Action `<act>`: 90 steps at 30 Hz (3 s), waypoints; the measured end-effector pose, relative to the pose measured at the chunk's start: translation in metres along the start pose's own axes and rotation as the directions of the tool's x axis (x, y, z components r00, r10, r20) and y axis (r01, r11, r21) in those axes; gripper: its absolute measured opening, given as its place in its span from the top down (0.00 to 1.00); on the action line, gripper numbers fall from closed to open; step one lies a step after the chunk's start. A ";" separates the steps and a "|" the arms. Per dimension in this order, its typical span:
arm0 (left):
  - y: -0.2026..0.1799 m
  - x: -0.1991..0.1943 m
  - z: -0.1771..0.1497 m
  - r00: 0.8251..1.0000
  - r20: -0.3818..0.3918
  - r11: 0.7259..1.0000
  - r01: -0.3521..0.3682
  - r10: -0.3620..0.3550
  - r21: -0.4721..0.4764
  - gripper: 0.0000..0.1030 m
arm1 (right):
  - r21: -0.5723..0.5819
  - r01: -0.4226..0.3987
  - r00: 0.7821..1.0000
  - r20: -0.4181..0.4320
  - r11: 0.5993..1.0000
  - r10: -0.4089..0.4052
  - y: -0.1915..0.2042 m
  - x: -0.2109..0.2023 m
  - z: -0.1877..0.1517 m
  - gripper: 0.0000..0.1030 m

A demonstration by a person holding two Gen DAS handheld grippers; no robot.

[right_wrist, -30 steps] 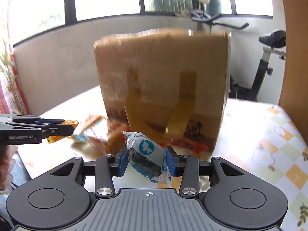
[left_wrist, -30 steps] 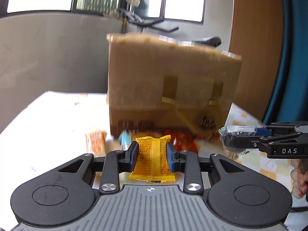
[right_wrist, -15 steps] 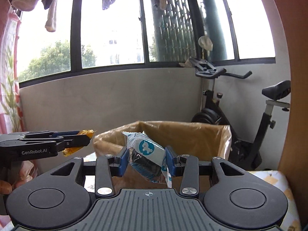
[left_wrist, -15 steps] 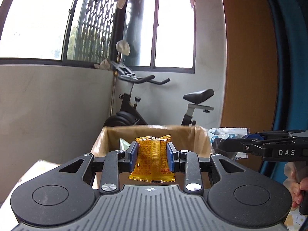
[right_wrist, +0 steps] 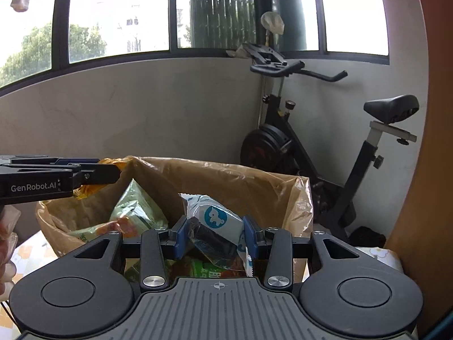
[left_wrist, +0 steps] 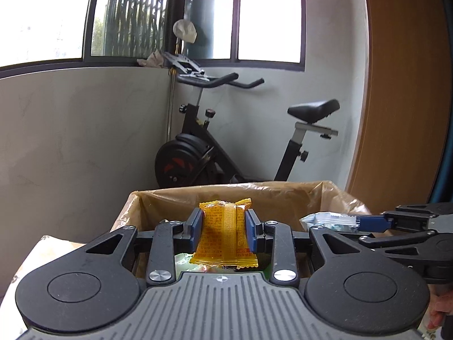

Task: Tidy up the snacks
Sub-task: 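Lift the yellow and white-blue packets and carry both over the lined box, then open both tools to drop the yellow and white-blue packets into the box, then withdraw both tools from the box back toward the snack pile, then grasp the orange-labelled bar with the left tool while the right tool grasps a red packet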

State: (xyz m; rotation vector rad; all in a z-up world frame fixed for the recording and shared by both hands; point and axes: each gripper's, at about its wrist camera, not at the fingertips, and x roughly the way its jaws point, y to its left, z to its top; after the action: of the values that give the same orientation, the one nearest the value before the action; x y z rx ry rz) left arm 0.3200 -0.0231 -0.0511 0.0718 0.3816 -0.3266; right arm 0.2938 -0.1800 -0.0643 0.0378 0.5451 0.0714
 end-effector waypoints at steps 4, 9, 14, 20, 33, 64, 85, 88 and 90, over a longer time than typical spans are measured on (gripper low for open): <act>0.009 -0.002 -0.003 1.000 0.001 1.000 0.013 -0.013 -0.013 0.39 | -0.003 0.007 1.000 0.028 1.000 -0.006 -0.001 -0.007 -0.003 0.57; 0.017 -0.013 -0.005 0.999 0.024 0.998 0.049 -0.048 -0.050 0.17 | 0.021 0.000 0.996 0.089 1.000 -0.002 -0.009 -0.025 -0.004 0.30; 0.013 -0.034 -0.010 0.997 0.076 1.000 0.004 -0.005 0.006 0.04 | 0.052 -0.010 0.991 0.135 0.999 0.003 -0.014 -0.046 -0.010 0.09; 0.017 -0.060 -0.011 0.993 0.120 0.999 -0.018 0.013 0.036 0.00 | 0.053 0.069 0.985 0.156 0.996 -0.077 -0.011 -0.065 -0.017 0.00; 0.034 -0.093 -0.039 0.986 0.168 1.000 0.003 0.002 -0.025 0.00 | 0.061 0.117 0.976 0.177 0.991 -0.126 0.005 -0.098 -0.035 0.00; 0.075 -0.102 -0.148 0.989 -0.067 0.979 -0.140 0.131 -0.149 0.00 | 0.130 0.052 0.996 -0.085 0.990 -0.041 -0.003 -0.078 -0.175 0.00; 0.090 -0.093 -0.190 0.974 -0.203 0.966 -0.142 0.098 -0.216 0.00 | -0.212 0.045 0.984 -0.157 0.976 -0.080 0.042 -0.020 -0.179 0.43; 0.086 -0.089 -0.192 0.973 -0.213 0.969 -0.137 0.092 -0.207 0.00 | -0.258 0.036 0.982 -0.168 0.965 -0.081 0.050 -0.005 -0.179 0.49; 0.085 -0.087 -0.194 0.970 -0.227 0.970 -0.134 0.087 -0.203 0.00 | -0.255 0.030 0.981 -0.180 0.967 -0.078 0.051 0.000 -0.180 0.69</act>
State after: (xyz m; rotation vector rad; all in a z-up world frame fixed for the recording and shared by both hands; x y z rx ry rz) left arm 0.2025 0.1084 -0.1969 -0.0866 0.6256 -0.1642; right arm 0.1975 -0.1258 -0.2158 -0.2335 0.7230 0.0906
